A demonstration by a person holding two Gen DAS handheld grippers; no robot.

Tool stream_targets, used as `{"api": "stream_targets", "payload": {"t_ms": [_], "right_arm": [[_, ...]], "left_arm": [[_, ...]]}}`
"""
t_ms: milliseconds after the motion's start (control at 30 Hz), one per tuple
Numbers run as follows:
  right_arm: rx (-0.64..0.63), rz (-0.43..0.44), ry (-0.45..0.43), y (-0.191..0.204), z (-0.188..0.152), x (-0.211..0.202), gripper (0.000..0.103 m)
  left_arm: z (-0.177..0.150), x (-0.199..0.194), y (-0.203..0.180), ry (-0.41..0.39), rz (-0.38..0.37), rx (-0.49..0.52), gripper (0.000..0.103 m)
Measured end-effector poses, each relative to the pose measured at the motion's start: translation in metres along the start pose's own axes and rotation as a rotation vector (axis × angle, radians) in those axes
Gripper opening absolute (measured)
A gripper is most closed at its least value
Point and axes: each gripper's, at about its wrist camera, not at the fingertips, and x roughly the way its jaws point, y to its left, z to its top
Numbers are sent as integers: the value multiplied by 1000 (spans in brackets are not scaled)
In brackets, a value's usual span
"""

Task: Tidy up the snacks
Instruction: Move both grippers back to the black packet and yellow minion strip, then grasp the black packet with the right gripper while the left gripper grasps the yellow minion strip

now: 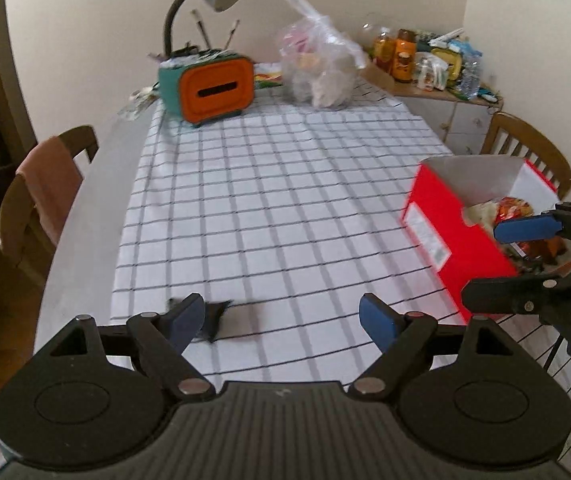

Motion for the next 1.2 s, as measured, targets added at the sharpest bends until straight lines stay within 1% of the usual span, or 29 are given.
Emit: {"api": "stream_targets", "payload": {"t_ms": [200,367,567,800,967,1067,1200], "right_arm": [[-23,28,50,27,5,35,102],[-55,49,86,43,10,62,101],[-146,83,138,66,16,97,101],[-235,80,190,87,22,139,99],[-289,89,228,97,23,166,98],[-326,90,255,103,23,182,96],[-372,91,273,110,22,199,94]], "left_arm": [[-18,3,44,35,17,-32,85],[-35,10,71,74,30,-24,85],[-53,25,100,138,42,-35,85],[-67,39,116,185,47,-15,85],[-81,53,121,219,56,22,85],[-86,56,122,223,47,42,85],[-90,61,121,222,60,77,85]]}}
